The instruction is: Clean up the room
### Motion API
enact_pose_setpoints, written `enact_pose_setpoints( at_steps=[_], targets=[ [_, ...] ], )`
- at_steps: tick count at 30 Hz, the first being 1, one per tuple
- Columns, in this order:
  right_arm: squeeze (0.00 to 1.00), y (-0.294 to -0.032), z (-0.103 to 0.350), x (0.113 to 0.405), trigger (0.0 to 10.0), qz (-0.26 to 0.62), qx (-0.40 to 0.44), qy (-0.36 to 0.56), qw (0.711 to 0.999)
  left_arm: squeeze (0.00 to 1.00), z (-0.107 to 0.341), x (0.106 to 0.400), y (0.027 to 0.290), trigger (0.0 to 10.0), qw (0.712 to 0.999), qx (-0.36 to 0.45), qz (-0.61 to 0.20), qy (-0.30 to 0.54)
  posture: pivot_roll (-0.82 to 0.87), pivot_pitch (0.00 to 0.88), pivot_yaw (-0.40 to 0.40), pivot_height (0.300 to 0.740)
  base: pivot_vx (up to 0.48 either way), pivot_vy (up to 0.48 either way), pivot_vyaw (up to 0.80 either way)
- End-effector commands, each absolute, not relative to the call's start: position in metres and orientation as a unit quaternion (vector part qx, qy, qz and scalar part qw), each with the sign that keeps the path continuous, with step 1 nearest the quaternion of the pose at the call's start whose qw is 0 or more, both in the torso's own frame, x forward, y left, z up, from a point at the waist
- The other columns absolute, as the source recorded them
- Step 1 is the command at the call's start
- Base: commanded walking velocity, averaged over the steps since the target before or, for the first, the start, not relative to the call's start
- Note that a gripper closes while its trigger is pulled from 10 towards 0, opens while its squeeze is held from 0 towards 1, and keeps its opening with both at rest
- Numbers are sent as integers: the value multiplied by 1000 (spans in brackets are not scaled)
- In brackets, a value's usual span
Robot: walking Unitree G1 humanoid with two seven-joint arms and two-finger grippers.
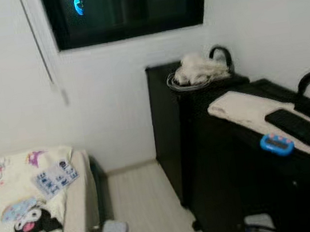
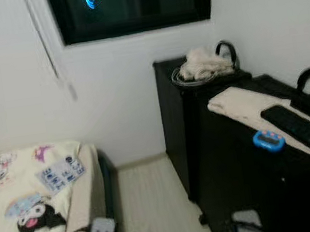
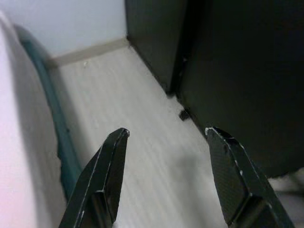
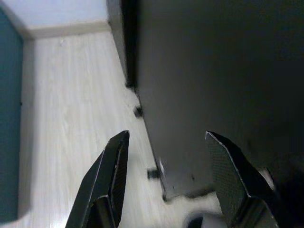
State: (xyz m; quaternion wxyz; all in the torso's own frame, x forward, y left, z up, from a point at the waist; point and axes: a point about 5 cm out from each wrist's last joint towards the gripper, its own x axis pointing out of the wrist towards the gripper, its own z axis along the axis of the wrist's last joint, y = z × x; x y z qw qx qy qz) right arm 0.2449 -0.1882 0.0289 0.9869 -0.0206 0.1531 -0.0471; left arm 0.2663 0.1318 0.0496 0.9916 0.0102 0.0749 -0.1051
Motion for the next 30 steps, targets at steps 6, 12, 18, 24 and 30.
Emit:
enact_pose_setpoints(
  at_steps=[6,12,18,24,30],
  targets=[
    [0,-176,29,246,10000,-27,-13,153,988,0,39,258,143,10000,991,14,-84,100,-17,131,-18,740,0,0,0],
    [0,-173,30,246,10000,-22,-12,150,988,0,37,259,147,10000,992,17,-73,104,-17,129,-17,740,0,0,0],
    [0,-167,31,249,10000,4,-39,148,988,0,37,260,149,10000,992,20,-68,105,-17,127,-16,740,0,0,400],
    [0,-167,32,249,10000,10,-48,146,988,0,36,258,147,10000,992,17,-71,106,-19,120,-20,740,0,0,800],
    [0,-166,32,249,10000,13,-51,145,988,0,36,256,144,10000,992,2,-74,105,-17,115,-19,740,0,0,800]
  ],
)
